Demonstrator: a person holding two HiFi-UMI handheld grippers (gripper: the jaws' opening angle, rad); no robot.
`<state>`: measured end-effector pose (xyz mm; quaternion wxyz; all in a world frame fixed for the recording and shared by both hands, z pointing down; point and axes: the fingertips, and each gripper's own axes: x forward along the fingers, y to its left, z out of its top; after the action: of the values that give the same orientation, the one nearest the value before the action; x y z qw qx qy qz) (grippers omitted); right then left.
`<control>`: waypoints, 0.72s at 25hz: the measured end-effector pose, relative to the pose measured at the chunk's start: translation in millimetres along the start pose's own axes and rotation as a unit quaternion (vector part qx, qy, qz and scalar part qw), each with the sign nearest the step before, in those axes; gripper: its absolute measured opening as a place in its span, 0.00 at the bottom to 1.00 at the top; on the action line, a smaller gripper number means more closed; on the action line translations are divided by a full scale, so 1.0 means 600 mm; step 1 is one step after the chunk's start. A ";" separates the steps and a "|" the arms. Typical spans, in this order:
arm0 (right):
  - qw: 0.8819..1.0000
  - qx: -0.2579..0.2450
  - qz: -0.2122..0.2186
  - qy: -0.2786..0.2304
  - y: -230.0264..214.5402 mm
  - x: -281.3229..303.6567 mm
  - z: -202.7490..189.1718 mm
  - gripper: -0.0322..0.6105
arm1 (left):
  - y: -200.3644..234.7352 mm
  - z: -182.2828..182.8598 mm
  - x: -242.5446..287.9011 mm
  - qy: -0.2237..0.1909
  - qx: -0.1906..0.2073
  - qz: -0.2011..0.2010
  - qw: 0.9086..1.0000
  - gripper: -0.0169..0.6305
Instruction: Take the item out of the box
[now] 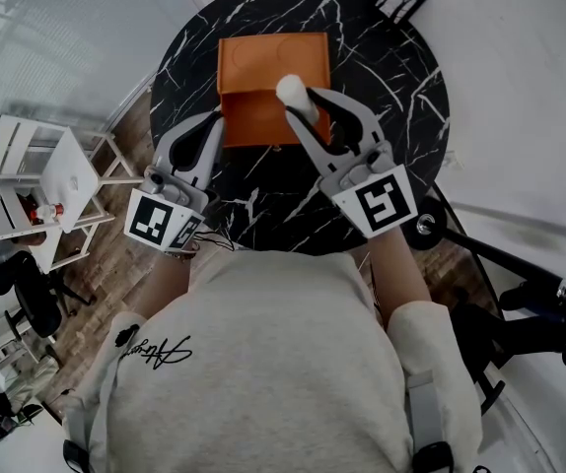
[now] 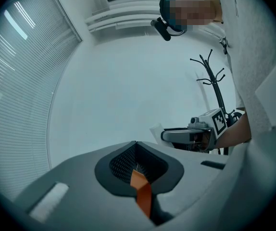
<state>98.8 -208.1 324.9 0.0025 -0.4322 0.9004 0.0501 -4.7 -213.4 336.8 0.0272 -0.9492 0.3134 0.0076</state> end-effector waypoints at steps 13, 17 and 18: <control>1.000 -0.003 -0.011 -0.010 -0.002 -0.004 0.008 0.23 | -0.001 0.000 0.000 -0.003 0.000 0.001 1.000 0.03; 1.000 -0.004 -0.012 -0.012 -0.002 -0.004 0.012 0.23 | 0.001 0.002 -0.001 -0.003 0.000 0.002 1.000 0.03; 1.000 -0.005 -0.013 -0.011 -0.002 -0.004 0.012 0.23 | 0.002 0.003 -0.001 -0.003 0.000 0.002 1.000 0.03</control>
<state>100.9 -206.4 317.8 0.0112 -0.4431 0.8944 0.0592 -5.8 -213.6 335.1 0.0286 -0.9486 0.3150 0.0106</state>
